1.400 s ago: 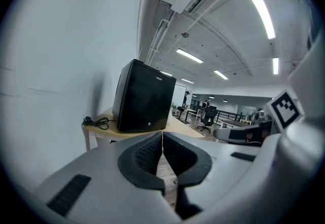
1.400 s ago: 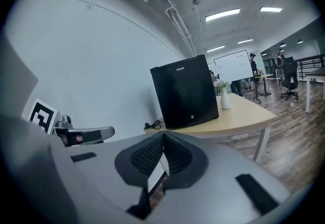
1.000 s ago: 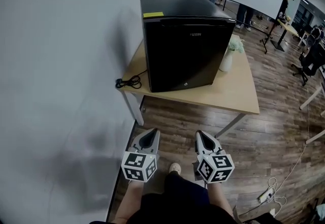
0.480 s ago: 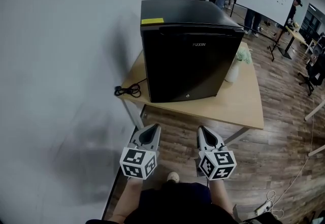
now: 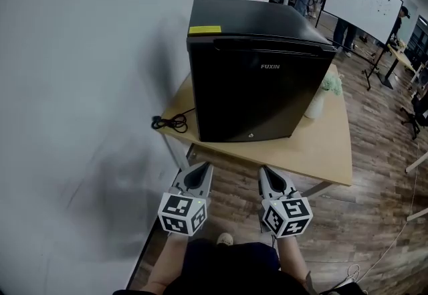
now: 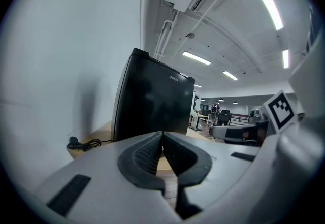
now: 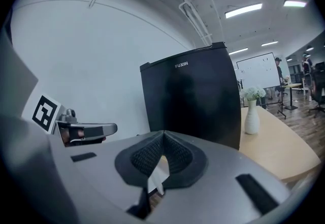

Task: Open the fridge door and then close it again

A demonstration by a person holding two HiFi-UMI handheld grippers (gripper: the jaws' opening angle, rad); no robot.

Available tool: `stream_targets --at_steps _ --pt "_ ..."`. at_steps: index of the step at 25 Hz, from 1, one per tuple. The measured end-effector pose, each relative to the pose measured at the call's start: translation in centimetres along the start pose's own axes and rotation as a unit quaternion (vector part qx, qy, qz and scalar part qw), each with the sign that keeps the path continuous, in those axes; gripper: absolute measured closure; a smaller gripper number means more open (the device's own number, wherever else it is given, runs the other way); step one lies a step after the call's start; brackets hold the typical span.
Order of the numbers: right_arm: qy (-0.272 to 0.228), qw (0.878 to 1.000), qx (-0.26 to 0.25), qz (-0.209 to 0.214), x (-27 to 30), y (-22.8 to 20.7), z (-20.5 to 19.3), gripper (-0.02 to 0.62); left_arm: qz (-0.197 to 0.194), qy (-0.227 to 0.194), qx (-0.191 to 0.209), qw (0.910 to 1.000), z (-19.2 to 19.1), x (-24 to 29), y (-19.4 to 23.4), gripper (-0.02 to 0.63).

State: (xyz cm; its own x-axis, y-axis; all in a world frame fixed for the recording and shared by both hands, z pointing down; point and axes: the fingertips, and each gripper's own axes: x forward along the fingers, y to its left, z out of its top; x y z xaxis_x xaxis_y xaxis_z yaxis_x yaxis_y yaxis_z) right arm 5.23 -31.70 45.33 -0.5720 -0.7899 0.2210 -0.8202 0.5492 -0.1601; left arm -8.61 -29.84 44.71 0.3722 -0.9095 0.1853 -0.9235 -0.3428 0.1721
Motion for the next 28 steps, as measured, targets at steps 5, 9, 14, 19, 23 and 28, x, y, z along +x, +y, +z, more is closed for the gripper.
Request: stream_targets --at_steps 5,9,14,19,23,28 --pt "-0.003 0.999 -0.033 0.009 0.8 -0.4 1.2 0.604 -0.002 0.003 0.007 1.0 0.2 0.6 -0.2 0.599" --pt "-0.018 0.996 -0.089 0.022 1.2 -0.4 3.7 0.604 0.0 0.001 0.008 1.0 1.0 0.8 0.0 0.599" --pt "-0.038 0.983 -0.168 0.065 2.0 0.2 8.2 0.604 -0.002 -0.012 0.018 0.9998 3.1 1.2 0.3 0.6" --pt "-0.065 0.963 -0.251 0.078 2.8 1.1 13.7 0.603 -0.009 -0.027 0.022 0.9994 5.6 2.1 0.7 0.599" --pt "-0.091 0.944 -0.306 0.087 3.7 2.0 17.4 0.603 -0.018 -0.051 0.028 0.9982 8.2 2.9 0.9 0.599" --pt "-0.081 0.916 -0.379 0.106 5.4 3.7 21.2 0.524 -0.025 -0.077 0.046 0.9956 11.3 3.8 1.8 0.598"
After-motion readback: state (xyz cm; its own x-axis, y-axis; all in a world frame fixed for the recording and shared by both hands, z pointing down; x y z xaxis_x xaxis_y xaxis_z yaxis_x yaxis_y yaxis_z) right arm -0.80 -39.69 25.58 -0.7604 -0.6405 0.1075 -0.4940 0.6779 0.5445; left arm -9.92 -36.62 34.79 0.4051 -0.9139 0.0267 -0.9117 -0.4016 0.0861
